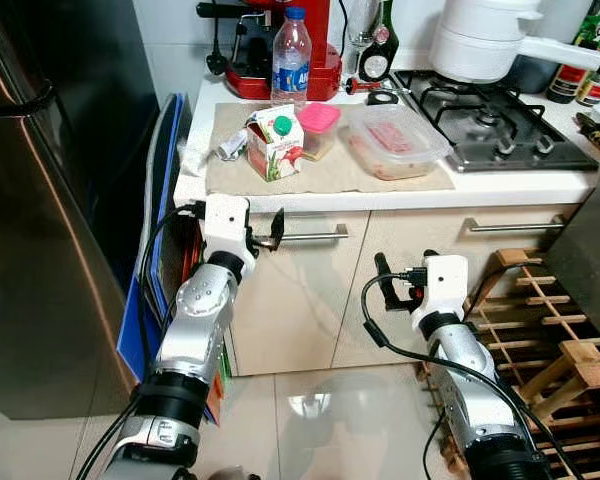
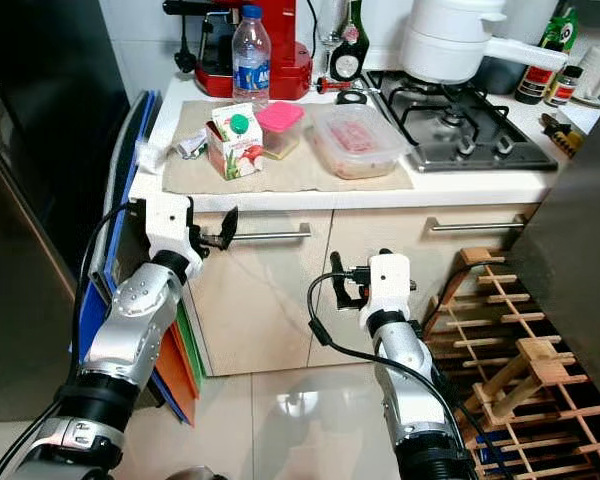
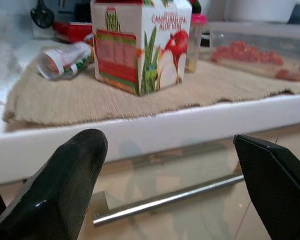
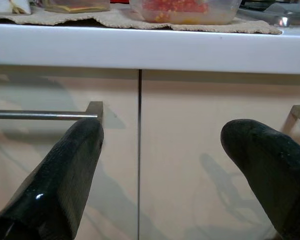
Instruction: Restocking fridge
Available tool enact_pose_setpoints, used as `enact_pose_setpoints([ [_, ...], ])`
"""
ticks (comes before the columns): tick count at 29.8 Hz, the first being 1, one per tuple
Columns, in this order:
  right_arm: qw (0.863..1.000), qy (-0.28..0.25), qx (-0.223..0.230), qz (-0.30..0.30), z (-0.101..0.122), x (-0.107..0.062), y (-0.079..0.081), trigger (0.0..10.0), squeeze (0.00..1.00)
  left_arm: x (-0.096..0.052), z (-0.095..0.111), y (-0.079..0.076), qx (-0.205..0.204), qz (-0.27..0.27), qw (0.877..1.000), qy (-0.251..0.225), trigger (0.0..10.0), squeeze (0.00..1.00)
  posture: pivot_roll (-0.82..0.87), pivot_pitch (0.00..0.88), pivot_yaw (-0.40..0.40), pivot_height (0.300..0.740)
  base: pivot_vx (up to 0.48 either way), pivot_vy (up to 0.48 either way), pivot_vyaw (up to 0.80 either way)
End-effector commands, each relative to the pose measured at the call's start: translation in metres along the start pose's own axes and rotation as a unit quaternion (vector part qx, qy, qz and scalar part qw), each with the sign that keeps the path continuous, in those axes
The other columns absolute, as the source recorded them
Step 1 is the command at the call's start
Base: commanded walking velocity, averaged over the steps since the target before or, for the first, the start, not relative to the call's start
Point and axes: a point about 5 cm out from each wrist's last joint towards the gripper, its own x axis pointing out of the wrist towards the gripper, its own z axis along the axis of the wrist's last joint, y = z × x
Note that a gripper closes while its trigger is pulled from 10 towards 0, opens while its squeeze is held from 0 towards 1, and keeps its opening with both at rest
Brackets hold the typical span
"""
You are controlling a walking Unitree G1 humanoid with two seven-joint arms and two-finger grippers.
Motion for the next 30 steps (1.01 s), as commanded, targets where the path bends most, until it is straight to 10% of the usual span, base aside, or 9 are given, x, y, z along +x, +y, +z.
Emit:
enact_pose_setpoints([
  [1, 1.000, -0.010, 0.000, -0.002, 0.008, 0.004, -0.001, 10.0, 0.00, 0.000, 0.002, -0.004, 0.003, -0.008, 1.000, -0.003, 10.0, 0.00, 0.00, 0.000, 0.003, 0.740, 0.000, 0.000, 0.00],
  [30, 0.999, -0.013, 0.013, -0.027, 0.017, 0.022, -0.012, 10.0, 0.00, 0.002, -0.010, -0.002, -0.024, 0.020, 0.999, 0.022, 10.0, 0.00, 0.00, 0.000, -0.008, 0.740, 0.000, 0.000, 0.00],
])
